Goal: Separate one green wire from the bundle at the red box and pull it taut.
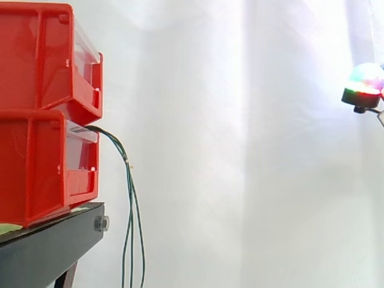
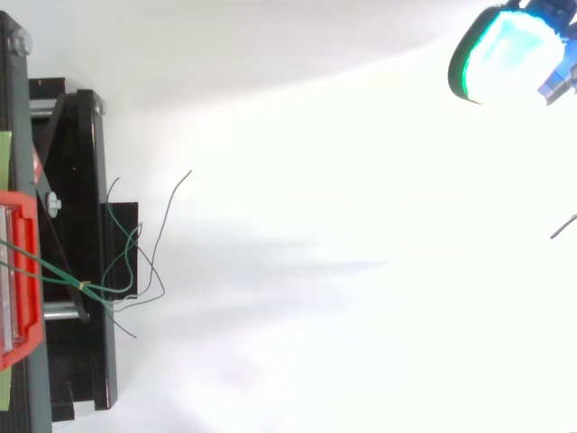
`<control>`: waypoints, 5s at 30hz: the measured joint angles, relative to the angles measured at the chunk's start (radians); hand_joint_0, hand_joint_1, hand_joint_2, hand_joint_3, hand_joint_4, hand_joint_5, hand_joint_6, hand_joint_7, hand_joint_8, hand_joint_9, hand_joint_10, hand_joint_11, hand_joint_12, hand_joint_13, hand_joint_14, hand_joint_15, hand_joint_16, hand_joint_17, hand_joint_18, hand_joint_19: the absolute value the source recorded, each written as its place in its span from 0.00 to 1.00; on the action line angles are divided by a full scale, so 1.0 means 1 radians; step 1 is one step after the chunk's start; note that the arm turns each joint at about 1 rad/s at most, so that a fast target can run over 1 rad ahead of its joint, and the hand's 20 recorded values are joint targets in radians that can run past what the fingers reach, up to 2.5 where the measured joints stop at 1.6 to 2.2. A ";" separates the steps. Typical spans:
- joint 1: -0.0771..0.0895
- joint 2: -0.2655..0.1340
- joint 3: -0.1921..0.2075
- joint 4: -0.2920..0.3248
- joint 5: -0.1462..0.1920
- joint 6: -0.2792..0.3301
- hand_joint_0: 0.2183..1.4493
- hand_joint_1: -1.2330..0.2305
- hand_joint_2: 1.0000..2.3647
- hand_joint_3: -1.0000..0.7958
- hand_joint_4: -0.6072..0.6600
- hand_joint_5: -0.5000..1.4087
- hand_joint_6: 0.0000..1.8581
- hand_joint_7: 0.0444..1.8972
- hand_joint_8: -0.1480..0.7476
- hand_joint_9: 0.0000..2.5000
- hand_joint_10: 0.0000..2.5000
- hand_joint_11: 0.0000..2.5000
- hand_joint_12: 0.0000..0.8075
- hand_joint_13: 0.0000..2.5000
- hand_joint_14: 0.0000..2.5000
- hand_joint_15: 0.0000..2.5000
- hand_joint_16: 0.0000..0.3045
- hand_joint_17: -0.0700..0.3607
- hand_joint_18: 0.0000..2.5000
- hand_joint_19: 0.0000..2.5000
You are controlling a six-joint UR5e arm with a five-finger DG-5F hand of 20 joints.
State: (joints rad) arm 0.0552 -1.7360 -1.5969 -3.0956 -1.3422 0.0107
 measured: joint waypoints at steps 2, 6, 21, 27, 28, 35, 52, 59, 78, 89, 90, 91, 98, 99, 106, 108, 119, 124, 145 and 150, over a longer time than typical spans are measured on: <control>0.000 0.000 0.000 0.000 0.000 0.000 0.26 0.48 0.00 0.30 0.67 0.14 0.27 0.40 0.52 0.21 0.00 0.08 0.50 0.23 0.00 0.11 0.20 0.47 0.22 0.17; 0.000 -0.001 0.000 -0.003 0.003 -0.009 0.26 0.48 0.00 0.30 0.68 0.14 0.27 0.40 0.53 0.21 0.00 0.08 0.50 0.23 0.00 0.11 0.19 0.47 0.22 0.17; -0.011 -0.141 0.000 0.261 0.045 -0.103 0.26 0.48 0.00 0.30 0.68 0.14 0.27 0.40 0.53 0.21 0.00 0.08 0.50 0.22 0.00 0.11 0.18 0.45 0.21 0.15; -0.001 -0.148 0.000 0.324 0.059 -0.130 0.27 0.46 0.00 0.30 0.69 0.14 0.27 0.40 0.55 0.22 0.00 0.09 0.44 0.23 0.00 0.09 0.14 0.39 0.19 0.08; 0.000 -0.151 0.000 0.330 0.059 -0.137 0.27 0.45 0.00 0.30 0.69 0.14 0.27 0.40 0.55 0.22 0.00 0.09 0.43 0.23 0.00 0.09 0.14 0.38 0.19 0.06; 0.015 -0.260 0.047 0.367 0.044 -0.151 0.27 0.39 0.00 0.28 0.71 0.15 0.27 0.42 0.56 0.24 0.00 0.13 0.40 0.24 0.00 0.09 0.12 0.36 0.19 0.02; 0.049 -0.418 0.169 0.406 0.069 -0.202 0.30 0.29 0.00 0.28 0.72 0.15 0.27 0.43 0.53 0.26 0.00 0.15 0.31 0.24 0.00 0.06 0.08 0.29 0.21 0.00; 0.068 -0.431 0.170 0.442 0.092 -0.206 0.29 0.32 0.00 0.28 0.73 0.15 0.27 0.43 0.54 0.26 0.00 0.15 0.33 0.24 0.00 0.07 0.09 0.30 0.20 0.00; 0.105 -0.525 0.202 0.561 0.126 -0.214 0.29 0.34 0.00 0.28 0.76 0.17 0.27 0.46 0.58 0.33 0.00 0.20 0.36 0.29 0.00 0.10 0.10 0.32 0.23 0.02; 0.102 -0.630 0.334 0.514 0.083 -0.112 0.29 0.38 0.00 0.28 0.77 0.17 0.27 0.46 0.58 0.36 0.00 0.21 0.38 0.31 0.00 0.11 0.11 0.33 0.25 0.04; 0.102 -0.631 0.342 0.506 0.081 -0.111 0.29 0.38 0.00 0.28 0.77 0.18 0.27 0.46 0.58 0.37 0.00 0.21 0.38 0.31 0.00 0.12 0.11 0.33 0.25 0.04; 0.102 -0.632 0.349 0.501 0.081 -0.112 0.29 0.38 0.00 0.28 0.77 0.18 0.27 0.46 0.59 0.38 0.00 0.22 0.38 0.31 0.00 0.12 0.11 0.33 0.25 0.04; 0.107 -0.635 0.365 0.516 0.083 -0.147 0.29 0.39 0.00 0.28 0.78 0.18 0.27 0.46 0.60 0.39 0.00 0.22 0.39 0.32 0.00 0.12 0.11 0.33 0.25 0.04; 0.107 -0.638 0.366 0.525 0.084 -0.152 0.29 0.39 0.00 0.28 0.78 0.18 0.27 0.46 0.60 0.39 0.01 0.23 0.39 0.32 0.00 0.12 0.11 0.34 0.25 0.04; 0.107 -0.650 0.366 0.589 0.087 -0.165 0.29 0.39 0.00 0.29 0.78 0.18 0.27 0.46 0.60 0.39 0.01 0.23 0.40 0.32 0.00 0.12 0.11 0.34 0.26 0.05; 0.108 -0.650 0.366 0.591 0.087 -0.166 0.29 0.38 0.00 0.29 0.78 0.18 0.27 0.46 0.60 0.39 0.00 0.24 0.40 0.32 0.00 0.12 0.11 0.34 0.26 0.05; 0.114 -0.702 0.399 0.605 0.096 -0.145 0.27 0.37 0.00 0.29 0.72 0.16 0.27 0.47 0.55 0.25 0.00 0.30 0.49 0.30 0.01 0.17 0.17 0.43 0.30 0.15; 0.115 -0.706 0.402 0.600 0.098 -0.142 0.25 0.38 0.00 0.28 0.71 0.15 0.27 0.46 0.54 0.20 0.00 0.24 0.51 0.29 0.01 0.17 0.18 0.44 0.30 0.14; 0.120 -0.706 0.436 0.597 0.107 -0.153 0.26 0.42 0.00 0.28 0.74 0.16 0.27 0.44 0.57 0.31 0.00 0.21 0.50 0.28 0.00 0.13 0.16 0.42 0.24 0.11; 0.123 -0.707 0.440 0.599 0.107 -0.166 0.27 0.41 0.00 0.28 0.74 0.16 0.27 0.45 0.58 0.35 0.00 0.25 0.50 0.31 0.00 0.15 0.16 0.42 0.26 0.12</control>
State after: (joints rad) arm 0.1778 -2.4429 -1.1571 -2.4965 -1.2349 -0.1555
